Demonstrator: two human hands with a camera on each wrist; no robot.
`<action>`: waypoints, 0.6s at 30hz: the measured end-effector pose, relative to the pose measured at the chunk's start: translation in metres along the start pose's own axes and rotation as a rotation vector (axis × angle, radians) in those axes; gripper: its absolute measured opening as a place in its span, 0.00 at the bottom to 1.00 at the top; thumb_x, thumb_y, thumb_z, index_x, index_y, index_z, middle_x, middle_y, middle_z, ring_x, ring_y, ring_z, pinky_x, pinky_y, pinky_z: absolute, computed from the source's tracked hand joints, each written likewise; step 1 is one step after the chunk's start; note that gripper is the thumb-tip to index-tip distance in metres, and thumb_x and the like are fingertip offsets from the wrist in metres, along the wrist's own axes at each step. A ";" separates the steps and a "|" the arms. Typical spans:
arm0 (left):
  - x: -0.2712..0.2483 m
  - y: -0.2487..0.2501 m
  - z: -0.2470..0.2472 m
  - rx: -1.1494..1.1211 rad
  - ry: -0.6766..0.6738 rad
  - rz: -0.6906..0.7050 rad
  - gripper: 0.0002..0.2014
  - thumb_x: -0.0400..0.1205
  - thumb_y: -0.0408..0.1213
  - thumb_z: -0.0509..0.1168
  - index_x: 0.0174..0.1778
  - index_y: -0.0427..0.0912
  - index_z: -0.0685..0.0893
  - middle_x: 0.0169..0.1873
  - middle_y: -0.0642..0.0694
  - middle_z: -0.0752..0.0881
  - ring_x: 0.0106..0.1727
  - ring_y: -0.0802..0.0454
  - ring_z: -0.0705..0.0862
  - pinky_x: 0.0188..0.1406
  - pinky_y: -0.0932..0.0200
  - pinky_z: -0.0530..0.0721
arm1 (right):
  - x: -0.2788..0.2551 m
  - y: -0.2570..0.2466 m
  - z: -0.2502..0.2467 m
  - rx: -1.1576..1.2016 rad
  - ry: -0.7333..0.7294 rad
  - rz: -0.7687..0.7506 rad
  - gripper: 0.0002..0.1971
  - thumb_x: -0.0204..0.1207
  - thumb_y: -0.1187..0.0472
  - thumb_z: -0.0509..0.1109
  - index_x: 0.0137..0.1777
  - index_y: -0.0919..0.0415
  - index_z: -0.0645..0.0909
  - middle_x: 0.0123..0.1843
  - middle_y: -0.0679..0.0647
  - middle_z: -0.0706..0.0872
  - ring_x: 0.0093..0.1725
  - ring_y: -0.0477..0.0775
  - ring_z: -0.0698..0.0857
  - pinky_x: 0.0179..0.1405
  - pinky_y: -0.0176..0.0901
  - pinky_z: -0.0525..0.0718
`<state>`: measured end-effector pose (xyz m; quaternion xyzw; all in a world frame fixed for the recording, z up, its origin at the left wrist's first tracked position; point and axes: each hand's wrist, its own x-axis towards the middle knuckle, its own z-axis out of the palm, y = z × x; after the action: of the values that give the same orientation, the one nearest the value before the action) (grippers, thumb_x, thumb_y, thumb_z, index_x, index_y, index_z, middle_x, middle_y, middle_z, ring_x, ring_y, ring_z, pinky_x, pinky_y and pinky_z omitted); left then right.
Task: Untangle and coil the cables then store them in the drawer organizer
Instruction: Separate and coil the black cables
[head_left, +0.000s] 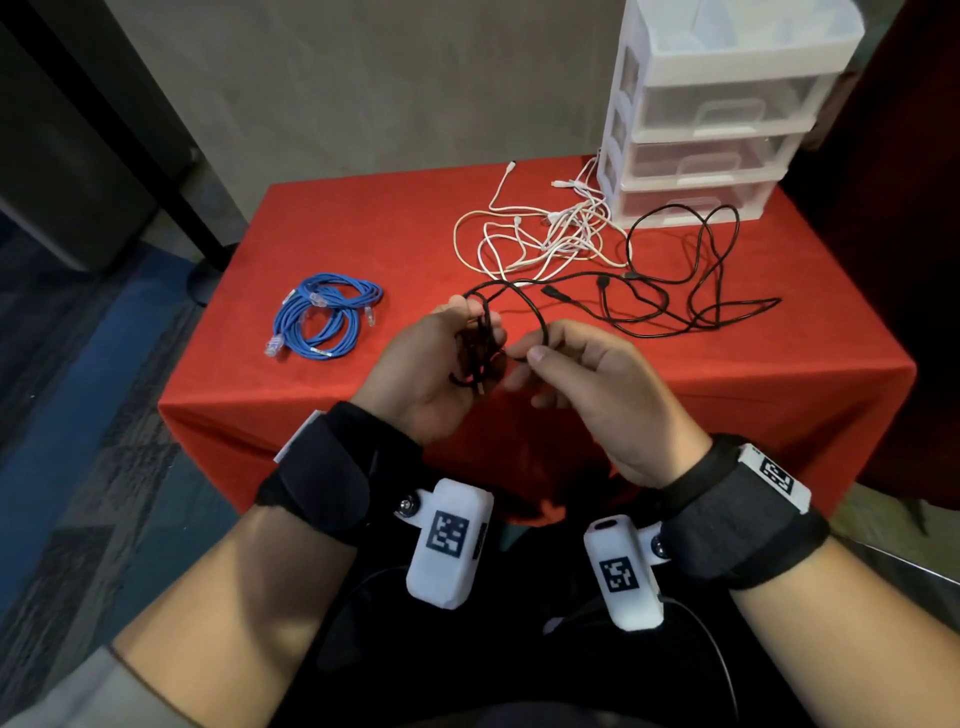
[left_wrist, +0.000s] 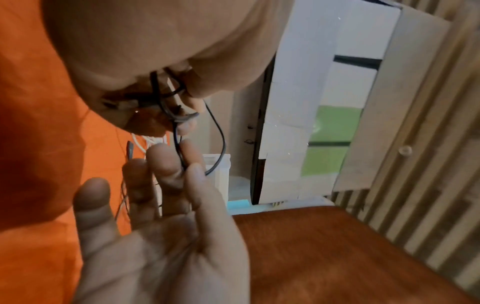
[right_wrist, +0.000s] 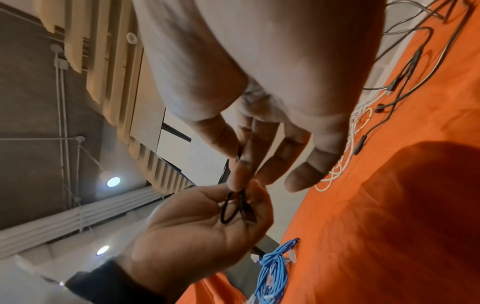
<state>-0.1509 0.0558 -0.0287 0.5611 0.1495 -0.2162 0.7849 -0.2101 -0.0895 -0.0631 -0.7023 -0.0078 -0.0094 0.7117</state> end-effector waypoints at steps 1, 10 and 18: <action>0.000 -0.002 0.001 0.041 0.029 0.076 0.13 0.93 0.43 0.54 0.46 0.47 0.80 0.36 0.49 0.84 0.31 0.58 0.83 0.33 0.59 0.79 | 0.000 0.000 0.001 -0.004 0.012 0.006 0.07 0.88 0.63 0.66 0.53 0.61 0.86 0.43 0.55 0.89 0.46 0.47 0.85 0.45 0.43 0.82; -0.011 -0.015 0.004 0.309 -0.116 0.334 0.15 0.92 0.41 0.56 0.41 0.50 0.82 0.40 0.49 0.87 0.40 0.55 0.85 0.38 0.61 0.82 | 0.013 -0.005 0.007 0.149 0.110 0.022 0.10 0.84 0.59 0.73 0.56 0.67 0.84 0.41 0.53 0.82 0.38 0.43 0.79 0.39 0.32 0.76; -0.007 -0.008 -0.010 0.159 -0.199 0.208 0.13 0.92 0.38 0.57 0.48 0.40 0.85 0.28 0.52 0.79 0.30 0.57 0.79 0.38 0.59 0.82 | 0.013 -0.010 -0.007 0.360 -0.014 0.183 0.06 0.86 0.62 0.68 0.46 0.58 0.79 0.42 0.58 0.86 0.46 0.62 0.83 0.47 0.49 0.81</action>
<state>-0.1604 0.0642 -0.0350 0.6098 -0.0053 -0.1993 0.7671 -0.1978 -0.0964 -0.0530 -0.5615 0.0495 0.0615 0.8237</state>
